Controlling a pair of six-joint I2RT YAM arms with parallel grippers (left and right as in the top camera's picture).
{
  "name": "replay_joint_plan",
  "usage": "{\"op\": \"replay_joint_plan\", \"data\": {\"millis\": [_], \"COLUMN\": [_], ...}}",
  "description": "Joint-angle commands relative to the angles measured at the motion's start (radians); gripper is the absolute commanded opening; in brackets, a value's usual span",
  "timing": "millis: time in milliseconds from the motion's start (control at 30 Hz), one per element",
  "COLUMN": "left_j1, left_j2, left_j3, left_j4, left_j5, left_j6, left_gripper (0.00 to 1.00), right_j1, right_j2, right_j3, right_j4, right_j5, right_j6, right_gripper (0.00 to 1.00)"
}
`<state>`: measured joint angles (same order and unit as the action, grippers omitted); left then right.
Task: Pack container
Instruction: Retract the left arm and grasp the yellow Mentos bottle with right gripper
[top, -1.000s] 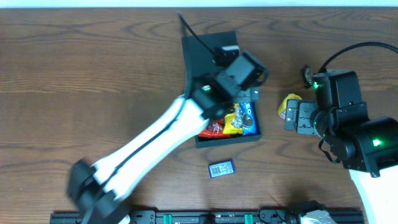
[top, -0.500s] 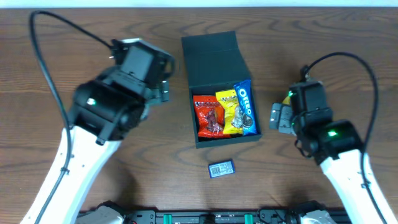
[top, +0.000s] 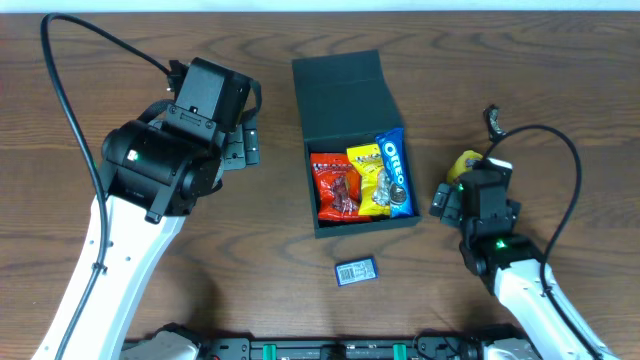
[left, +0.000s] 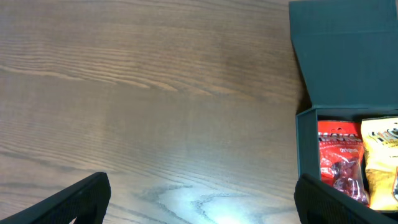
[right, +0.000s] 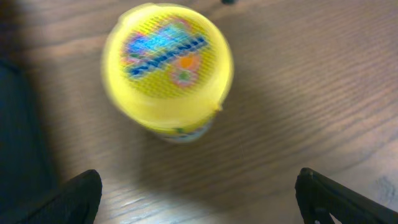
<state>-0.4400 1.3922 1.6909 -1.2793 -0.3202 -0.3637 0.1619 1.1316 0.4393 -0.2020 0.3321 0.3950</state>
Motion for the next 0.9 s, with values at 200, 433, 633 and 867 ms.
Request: {"op": "replay_joint_plan", "data": {"millis": [200, 433, 633, 867], "left_j1": [0.004, 0.004, 0.004, 0.004], "left_j2": [0.005, 0.005, 0.005, 0.006], "left_j3": [-0.002, -0.002, -0.002, -0.002], "left_j4": [-0.002, 0.009, 0.014, 0.028], "left_j5": [0.013, 0.033, 0.033, 0.033], "left_j6": [0.016, 0.016, 0.017, 0.021], "left_gripper": [0.95, 0.95, 0.95, 0.95], "right_j1": [-0.044, -0.044, -0.044, -0.048], "right_j2": [0.137, 0.281, 0.382, 0.415], "right_j3": [-0.042, -0.041, -0.031, -0.026], "right_j4": [0.235, 0.408, 0.496, 0.581], "right_j5": [-0.020, -0.045, -0.050, -0.048], "right_j6": [-0.075, -0.134, -0.168, -0.194], "right_gripper": [0.99, 0.99, 0.99, 0.99]}}
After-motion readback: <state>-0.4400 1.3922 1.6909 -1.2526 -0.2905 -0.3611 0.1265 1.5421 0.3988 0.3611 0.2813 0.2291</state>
